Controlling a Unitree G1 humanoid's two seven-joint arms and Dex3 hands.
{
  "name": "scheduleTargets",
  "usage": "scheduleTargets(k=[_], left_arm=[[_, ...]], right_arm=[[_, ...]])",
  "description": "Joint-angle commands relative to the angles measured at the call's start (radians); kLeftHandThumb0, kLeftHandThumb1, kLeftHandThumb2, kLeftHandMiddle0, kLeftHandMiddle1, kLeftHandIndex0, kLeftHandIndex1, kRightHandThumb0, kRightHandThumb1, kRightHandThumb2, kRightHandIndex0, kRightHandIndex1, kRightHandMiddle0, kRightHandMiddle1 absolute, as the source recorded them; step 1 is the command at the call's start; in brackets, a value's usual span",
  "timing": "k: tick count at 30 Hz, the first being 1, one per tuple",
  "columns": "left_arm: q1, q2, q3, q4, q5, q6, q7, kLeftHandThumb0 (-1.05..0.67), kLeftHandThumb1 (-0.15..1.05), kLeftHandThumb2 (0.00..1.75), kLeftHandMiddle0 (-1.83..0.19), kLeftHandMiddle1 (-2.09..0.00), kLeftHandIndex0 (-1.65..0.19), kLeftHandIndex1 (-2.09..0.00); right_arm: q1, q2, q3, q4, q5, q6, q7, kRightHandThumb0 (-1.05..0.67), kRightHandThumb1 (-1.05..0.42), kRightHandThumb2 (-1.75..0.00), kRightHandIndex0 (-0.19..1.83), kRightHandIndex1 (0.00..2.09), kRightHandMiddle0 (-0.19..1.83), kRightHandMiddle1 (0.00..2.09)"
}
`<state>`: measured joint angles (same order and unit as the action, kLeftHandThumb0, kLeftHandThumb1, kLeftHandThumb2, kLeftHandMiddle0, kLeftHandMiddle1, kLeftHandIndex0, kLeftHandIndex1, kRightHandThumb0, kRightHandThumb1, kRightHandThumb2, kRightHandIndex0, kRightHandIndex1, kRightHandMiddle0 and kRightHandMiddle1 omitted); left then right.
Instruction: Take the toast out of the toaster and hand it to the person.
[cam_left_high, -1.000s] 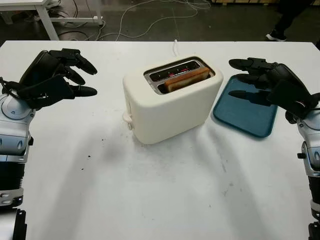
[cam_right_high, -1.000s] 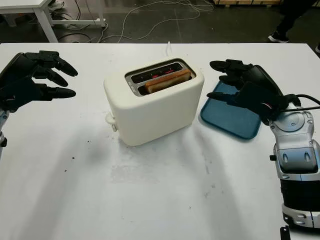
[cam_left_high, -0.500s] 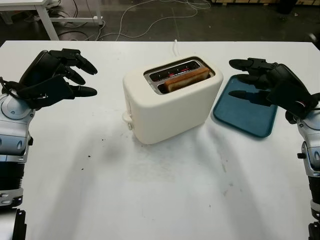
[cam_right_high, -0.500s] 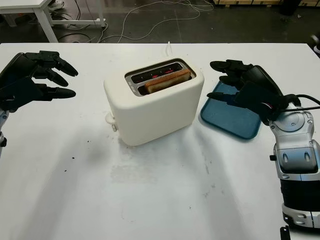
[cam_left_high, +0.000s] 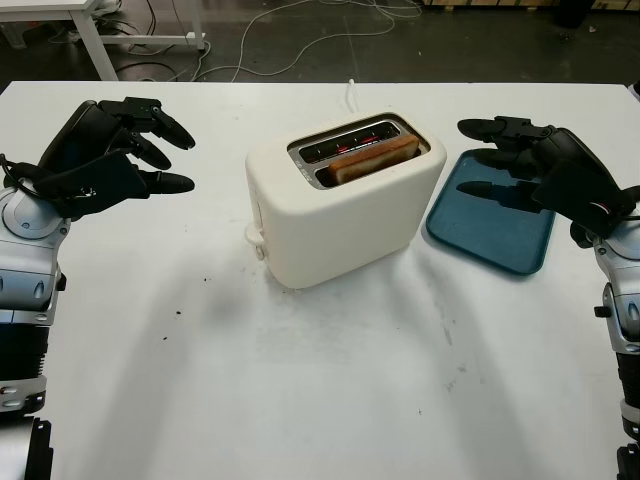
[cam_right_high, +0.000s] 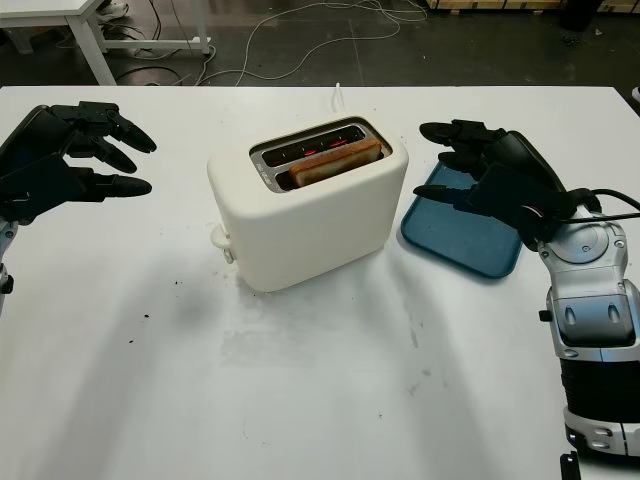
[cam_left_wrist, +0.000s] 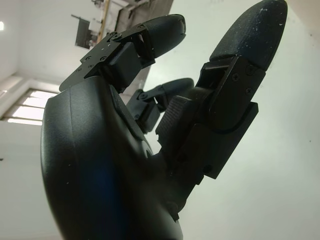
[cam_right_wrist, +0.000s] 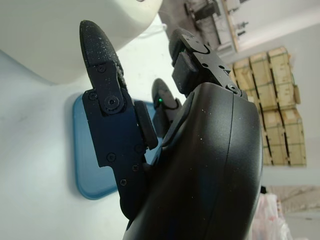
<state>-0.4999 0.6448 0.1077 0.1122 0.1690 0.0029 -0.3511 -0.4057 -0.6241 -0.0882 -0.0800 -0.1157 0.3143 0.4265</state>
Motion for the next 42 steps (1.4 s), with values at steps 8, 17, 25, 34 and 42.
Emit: scheduleTargets(k=[8, 17, 25, 34, 42], left_arm=[[-0.003, 0.011, 0.004, -0.005, -0.005, -0.001, -0.002, -1.05, 0.69, 0.0, -0.74, -0.93, -0.7, -0.86], [-0.003, 0.01, 0.001, -0.016, 0.003, 0.017, 0.001, -1.05, 0.7, 0.0, -0.75, -0.92, -0.71, -0.86], [-0.001, 0.008, 0.001, -0.016, 0.004, 0.009, 0.009, -1.05, 0.7, 0.0, -0.78, -0.9, -0.73, -0.84], [-0.003, 0.014, 0.004, -0.012, -0.004, 0.013, -0.001, -1.05, 0.7, 0.0, -0.77, -0.89, -0.73, -0.83], [-0.003, 0.01, 0.005, -0.012, -0.006, 0.016, 0.001, -1.05, 0.7, 0.0, -0.77, -0.89, -0.73, -0.83]], right_arm=[[-0.007, -0.001, 0.002, -0.003, 0.004, 0.003, 0.001, -0.66, -0.89, 0.0, 0.48, 0.01, 0.44, 0.0], [-0.003, -0.005, 0.005, 0.003, -0.005, -0.013, 0.0, -0.67, -0.89, 0.0, 0.49, 0.02, 0.44, 0.01], [-0.003, -0.003, 0.002, 0.006, -0.001, -0.022, 0.004, -0.65, -0.89, 0.0, 0.5, 0.02, 0.44, 0.0], [-0.008, -0.002, 0.007, 0.005, -0.006, -0.009, 0.003, -0.69, -0.89, 0.0, 0.5, 0.02, 0.45, 0.0], [-0.008, 0.003, 0.0, 0.011, 0.008, -0.023, 0.006, -0.65, -0.88, 0.0, 0.5, 0.02, 0.45, 0.0]])
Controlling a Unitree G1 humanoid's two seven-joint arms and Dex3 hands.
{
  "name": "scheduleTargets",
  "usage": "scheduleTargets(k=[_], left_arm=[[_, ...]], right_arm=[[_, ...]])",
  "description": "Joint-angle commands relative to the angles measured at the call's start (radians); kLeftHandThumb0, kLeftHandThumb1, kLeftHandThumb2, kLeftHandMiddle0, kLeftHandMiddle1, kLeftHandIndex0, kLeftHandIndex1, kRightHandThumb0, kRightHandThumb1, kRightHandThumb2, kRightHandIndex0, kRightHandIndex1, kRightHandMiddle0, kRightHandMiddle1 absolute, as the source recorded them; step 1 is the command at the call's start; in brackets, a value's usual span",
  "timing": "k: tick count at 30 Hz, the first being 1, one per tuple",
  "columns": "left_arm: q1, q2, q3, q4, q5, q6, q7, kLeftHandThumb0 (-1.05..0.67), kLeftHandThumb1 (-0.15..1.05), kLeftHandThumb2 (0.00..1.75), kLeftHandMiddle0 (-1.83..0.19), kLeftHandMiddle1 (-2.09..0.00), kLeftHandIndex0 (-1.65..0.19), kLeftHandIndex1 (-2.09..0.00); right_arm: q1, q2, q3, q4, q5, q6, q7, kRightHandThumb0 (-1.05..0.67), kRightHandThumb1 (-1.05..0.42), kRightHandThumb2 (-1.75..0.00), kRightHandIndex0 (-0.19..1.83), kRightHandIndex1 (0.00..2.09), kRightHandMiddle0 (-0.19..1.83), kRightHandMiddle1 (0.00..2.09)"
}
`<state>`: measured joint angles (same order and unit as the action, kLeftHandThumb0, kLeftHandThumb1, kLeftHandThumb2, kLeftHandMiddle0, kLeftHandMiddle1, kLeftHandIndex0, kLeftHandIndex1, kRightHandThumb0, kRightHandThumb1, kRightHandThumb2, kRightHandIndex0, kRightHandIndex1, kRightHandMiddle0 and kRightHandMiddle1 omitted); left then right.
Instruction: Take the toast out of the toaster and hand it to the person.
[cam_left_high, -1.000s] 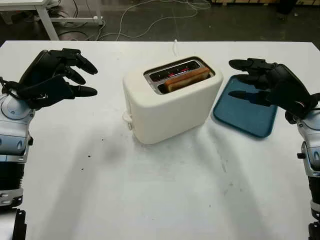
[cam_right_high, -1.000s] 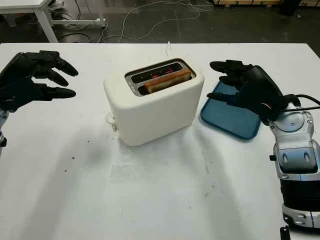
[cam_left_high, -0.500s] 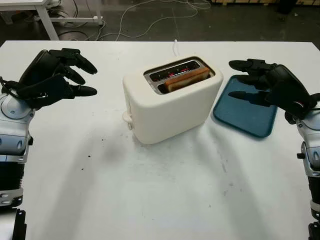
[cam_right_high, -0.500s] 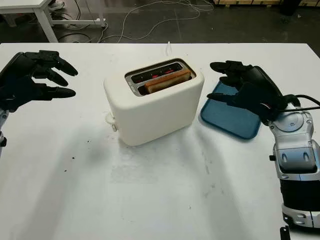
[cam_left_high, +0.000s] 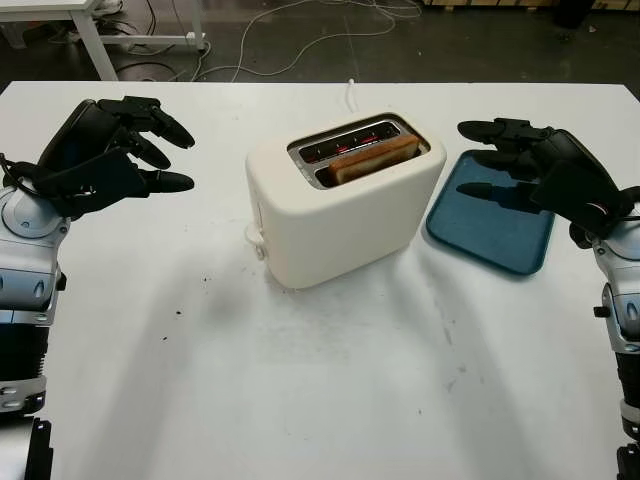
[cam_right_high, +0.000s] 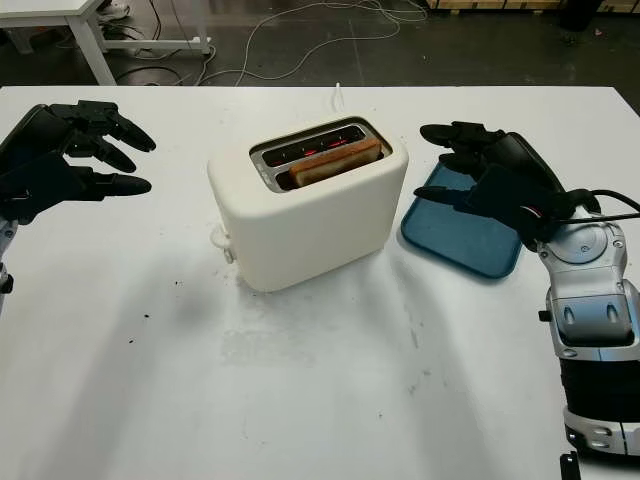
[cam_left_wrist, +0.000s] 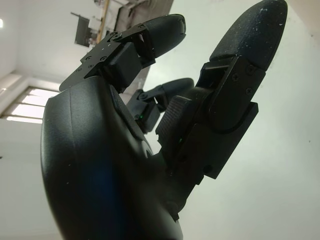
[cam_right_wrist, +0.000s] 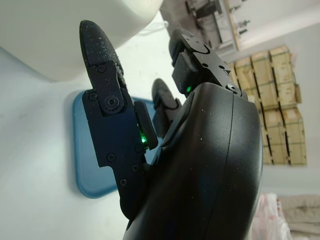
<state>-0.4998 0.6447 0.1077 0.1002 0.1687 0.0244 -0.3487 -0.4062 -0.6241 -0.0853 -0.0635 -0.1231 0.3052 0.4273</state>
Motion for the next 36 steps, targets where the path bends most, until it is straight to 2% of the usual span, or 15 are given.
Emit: scheduleTargets(k=[1, 36], left_arm=[[-0.003, 0.011, 0.005, -0.003, -0.004, -0.001, -0.002, -1.05, 0.7, 0.0, -0.76, -0.89, -0.73, -0.83], [-0.009, 0.003, 0.008, 0.008, -0.019, -0.015, 0.001, -1.05, 0.7, 0.0, -0.75, -0.94, -0.71, -0.87]], right_arm=[[-0.008, 0.003, -0.002, -0.009, 0.015, -0.005, 0.005, -0.65, -0.88, 0.0, 0.49, 0.01, 0.44, 0.0], [-0.01, 0.005, -0.001, -0.016, 0.018, 0.008, 0.007, -0.66, -0.89, 0.0, 0.48, 0.01, 0.44, 0.0]])
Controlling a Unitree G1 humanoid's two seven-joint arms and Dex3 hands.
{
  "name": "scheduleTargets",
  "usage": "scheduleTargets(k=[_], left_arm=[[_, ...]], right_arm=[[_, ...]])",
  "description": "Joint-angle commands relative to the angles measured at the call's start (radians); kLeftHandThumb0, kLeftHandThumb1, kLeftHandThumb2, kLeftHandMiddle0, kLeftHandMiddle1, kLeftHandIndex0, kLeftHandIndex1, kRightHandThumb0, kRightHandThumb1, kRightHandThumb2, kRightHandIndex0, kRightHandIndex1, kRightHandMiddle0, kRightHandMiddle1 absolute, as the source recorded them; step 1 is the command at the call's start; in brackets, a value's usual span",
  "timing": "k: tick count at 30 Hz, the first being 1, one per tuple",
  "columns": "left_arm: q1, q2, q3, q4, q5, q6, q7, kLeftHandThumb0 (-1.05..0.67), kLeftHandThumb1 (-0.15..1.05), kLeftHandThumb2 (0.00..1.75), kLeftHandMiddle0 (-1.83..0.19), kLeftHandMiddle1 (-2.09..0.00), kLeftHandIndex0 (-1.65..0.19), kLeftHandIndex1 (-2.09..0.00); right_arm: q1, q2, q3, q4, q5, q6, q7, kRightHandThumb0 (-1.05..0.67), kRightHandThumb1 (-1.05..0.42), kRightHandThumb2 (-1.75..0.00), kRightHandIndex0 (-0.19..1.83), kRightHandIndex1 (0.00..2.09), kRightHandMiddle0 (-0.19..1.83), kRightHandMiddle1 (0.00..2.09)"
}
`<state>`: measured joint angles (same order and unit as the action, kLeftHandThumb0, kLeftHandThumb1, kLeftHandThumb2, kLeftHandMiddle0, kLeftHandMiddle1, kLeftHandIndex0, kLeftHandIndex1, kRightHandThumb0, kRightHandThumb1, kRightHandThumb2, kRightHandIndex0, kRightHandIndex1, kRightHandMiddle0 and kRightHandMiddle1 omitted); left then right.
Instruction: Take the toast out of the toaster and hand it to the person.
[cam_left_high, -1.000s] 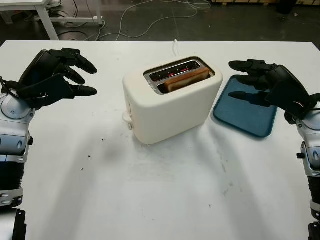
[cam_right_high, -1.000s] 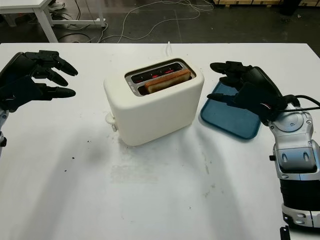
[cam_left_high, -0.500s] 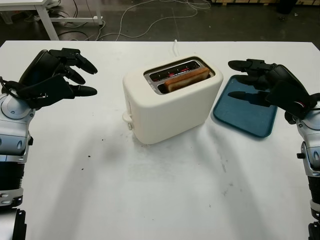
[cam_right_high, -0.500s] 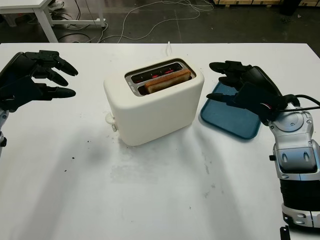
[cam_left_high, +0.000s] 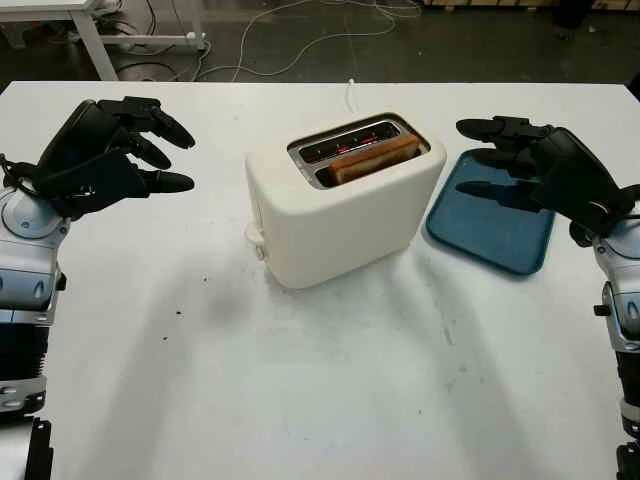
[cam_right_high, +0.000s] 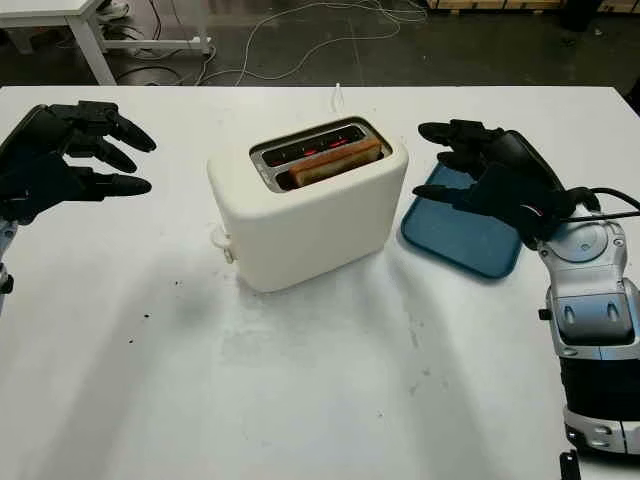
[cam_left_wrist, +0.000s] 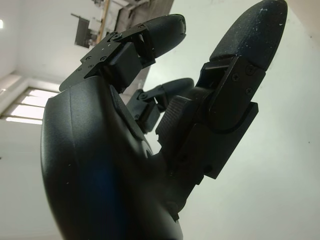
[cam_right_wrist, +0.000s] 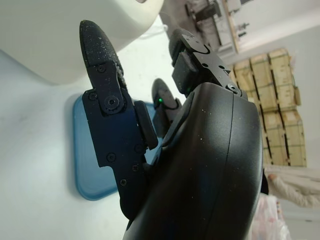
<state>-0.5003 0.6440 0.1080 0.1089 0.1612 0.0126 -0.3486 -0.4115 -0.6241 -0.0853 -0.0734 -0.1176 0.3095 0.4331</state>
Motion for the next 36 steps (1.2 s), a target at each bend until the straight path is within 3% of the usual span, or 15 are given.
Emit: scheduleTargets(k=[1, 36], left_arm=[[-0.008, 0.004, 0.007, -0.003, -0.01, 0.0, 0.001, -1.05, 0.7, 0.0, -0.75, -0.94, -0.71, -0.88], [-0.006, 0.011, 0.003, -0.001, -0.001, -0.011, 0.001, -1.05, 0.71, 0.0, -0.74, -0.94, -0.7, -0.88]], right_arm=[[-0.004, 0.005, -0.001, -0.006, 0.014, 0.0, 0.002, -0.65, -0.89, 0.0, 0.48, 0.01, 0.44, 0.0], [-0.004, 0.003, 0.0, 0.0, 0.012, -0.01, 0.0, -0.68, -0.89, 0.0, 0.49, 0.01, 0.44, 0.0]])
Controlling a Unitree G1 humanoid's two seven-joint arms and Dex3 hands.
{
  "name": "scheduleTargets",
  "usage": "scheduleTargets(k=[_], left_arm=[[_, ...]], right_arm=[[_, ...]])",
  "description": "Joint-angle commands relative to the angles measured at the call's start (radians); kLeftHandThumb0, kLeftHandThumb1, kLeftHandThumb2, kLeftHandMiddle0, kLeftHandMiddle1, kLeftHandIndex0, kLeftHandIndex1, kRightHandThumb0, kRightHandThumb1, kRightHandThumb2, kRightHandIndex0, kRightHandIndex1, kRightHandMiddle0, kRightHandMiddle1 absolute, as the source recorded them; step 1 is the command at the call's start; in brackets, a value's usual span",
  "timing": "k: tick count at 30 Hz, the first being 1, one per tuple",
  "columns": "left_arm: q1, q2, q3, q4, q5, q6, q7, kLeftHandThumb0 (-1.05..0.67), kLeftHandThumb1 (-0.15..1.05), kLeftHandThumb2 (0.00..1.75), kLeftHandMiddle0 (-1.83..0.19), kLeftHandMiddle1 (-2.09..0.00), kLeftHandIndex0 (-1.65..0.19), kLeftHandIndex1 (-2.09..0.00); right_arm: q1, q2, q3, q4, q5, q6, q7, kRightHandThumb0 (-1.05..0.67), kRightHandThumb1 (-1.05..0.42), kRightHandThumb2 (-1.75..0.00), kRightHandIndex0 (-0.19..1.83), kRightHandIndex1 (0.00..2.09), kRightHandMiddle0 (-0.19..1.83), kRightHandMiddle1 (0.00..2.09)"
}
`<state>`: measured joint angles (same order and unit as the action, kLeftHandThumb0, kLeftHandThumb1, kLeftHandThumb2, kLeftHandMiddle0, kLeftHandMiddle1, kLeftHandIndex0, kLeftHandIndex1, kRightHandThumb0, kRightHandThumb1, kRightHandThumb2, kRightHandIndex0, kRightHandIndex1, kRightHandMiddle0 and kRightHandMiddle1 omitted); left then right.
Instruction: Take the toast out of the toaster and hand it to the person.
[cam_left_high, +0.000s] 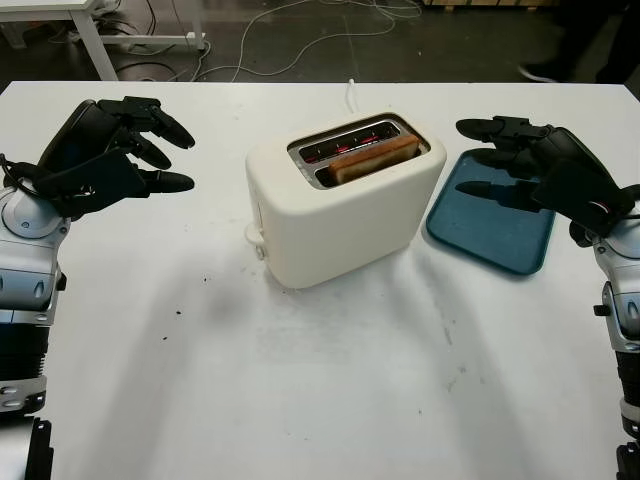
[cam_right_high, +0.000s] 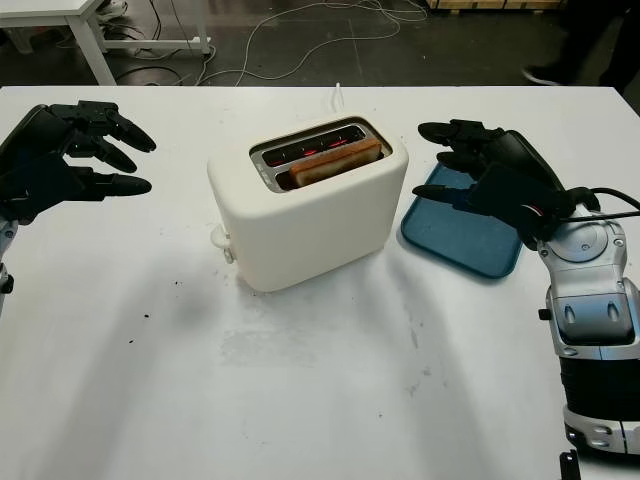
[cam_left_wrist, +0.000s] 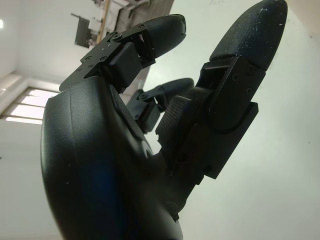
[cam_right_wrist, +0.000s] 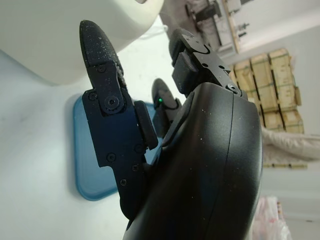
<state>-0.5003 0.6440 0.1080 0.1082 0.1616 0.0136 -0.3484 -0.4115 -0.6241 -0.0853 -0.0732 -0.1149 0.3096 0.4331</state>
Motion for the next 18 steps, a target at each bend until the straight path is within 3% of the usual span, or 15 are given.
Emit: scheduleTargets(k=[1, 18], left_arm=[[-0.006, 0.011, 0.004, 0.001, -0.001, -0.015, 0.002, -1.05, 0.71, 0.01, -0.74, -0.95, -0.7, -0.88], [-0.004, 0.007, 0.008, -0.007, -0.007, 0.002, 0.001, -1.05, 0.7, 0.0, -0.75, -0.93, -0.7, -0.88]], right_arm=[[-0.004, 0.002, 0.001, -0.002, 0.008, -0.008, 0.0, -0.68, -0.89, 0.0, 0.49, 0.01, 0.44, 0.0], [-0.008, 0.007, 0.002, 0.005, 0.011, -0.012, 0.001, -0.65, -0.89, 0.0, 0.49, 0.01, 0.44, 0.0]])
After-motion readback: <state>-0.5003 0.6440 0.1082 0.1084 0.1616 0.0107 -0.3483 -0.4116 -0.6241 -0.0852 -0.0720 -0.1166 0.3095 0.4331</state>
